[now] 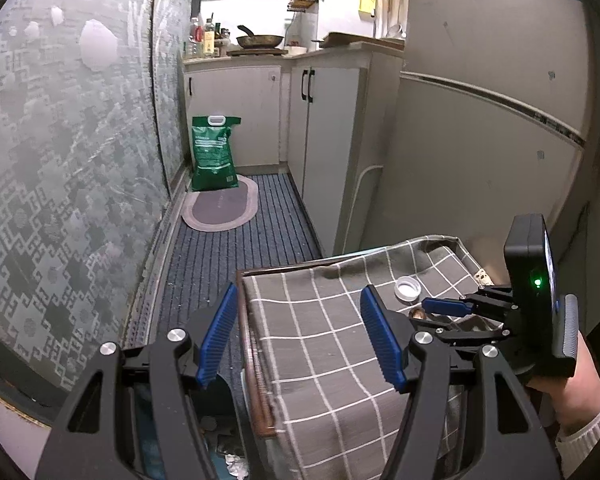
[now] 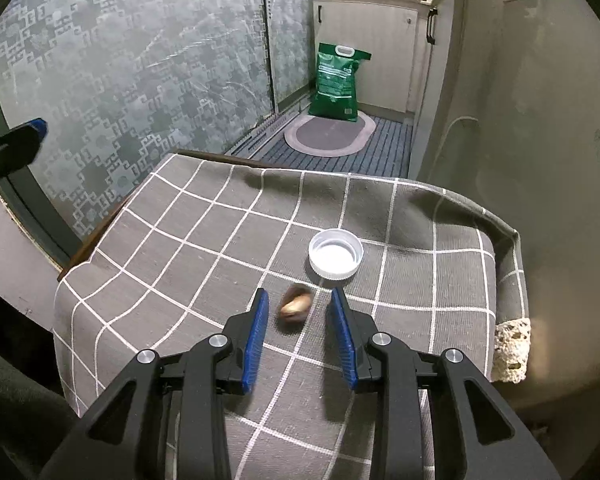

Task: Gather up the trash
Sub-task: 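Move both open tools back over the table toward the white cup, then grasp the white cap with the left tool while the right tool grasps the brown walnut shell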

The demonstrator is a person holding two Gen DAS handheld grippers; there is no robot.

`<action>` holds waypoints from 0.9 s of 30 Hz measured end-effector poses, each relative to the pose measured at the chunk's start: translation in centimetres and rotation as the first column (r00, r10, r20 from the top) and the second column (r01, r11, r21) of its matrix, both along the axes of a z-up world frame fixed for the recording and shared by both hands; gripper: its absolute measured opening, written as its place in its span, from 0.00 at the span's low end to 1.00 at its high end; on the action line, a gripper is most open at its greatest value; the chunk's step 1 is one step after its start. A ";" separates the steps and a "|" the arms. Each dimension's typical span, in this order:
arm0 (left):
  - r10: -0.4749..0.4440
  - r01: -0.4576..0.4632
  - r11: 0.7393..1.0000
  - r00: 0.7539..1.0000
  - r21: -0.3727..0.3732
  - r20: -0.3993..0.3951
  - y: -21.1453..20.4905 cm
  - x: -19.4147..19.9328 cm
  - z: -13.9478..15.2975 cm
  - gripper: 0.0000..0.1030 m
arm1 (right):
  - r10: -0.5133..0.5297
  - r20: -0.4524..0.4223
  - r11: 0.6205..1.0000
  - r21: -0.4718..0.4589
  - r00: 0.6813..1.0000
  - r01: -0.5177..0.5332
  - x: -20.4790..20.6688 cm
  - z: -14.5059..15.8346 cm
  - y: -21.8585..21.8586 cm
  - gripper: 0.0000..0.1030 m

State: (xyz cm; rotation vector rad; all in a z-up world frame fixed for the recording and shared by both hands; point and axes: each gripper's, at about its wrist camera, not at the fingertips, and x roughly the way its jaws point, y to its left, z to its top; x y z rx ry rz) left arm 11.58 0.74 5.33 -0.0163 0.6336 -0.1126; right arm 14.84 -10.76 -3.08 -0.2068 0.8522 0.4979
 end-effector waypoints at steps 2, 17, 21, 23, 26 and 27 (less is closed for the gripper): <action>-0.009 0.009 1.000 1.000 0.000 -0.013 -0.6 0.5 -0.4 0.64 | 0.002 0.005 1.000 -0.001 1.000 -0.002 0.0 0.0 -0.2 0.27; -0.034 0.033 0.999 0.993 -0.015 -0.114 -4.2 3.9 -4.0 0.64 | -0.019 0.025 0.998 0.059 1.000 0.017 -0.7 1.8 -3.0 0.19; -0.051 0.049 0.999 0.986 -0.013 -0.157 -5.7 5.0 -5.6 0.58 | -0.034 0.046 0.996 0.085 0.998 0.030 -1.4 3.1 -4.4 0.19; -0.065 0.064 0.998 0.982 -0.012 -0.175 -6.5 5.4 -6.3 0.54 | -0.041 0.058 0.995 0.097 0.997 0.035 -1.8 3.7 -5.2 0.19; -0.100 0.098 0.995 0.975 -0.019 -0.200 -7.8 6.1 -7.2 0.53 | -0.052 0.064 0.993 0.112 0.997 0.044 -2.1 4.2 -6.4 0.19; -0.110 0.108 0.994 0.972 -0.020 -0.207 -8.2 6.2 -7.3 0.53 | -0.055 0.064 0.992 0.120 0.996 0.047 -2.2 4.3 -6.9 0.19</action>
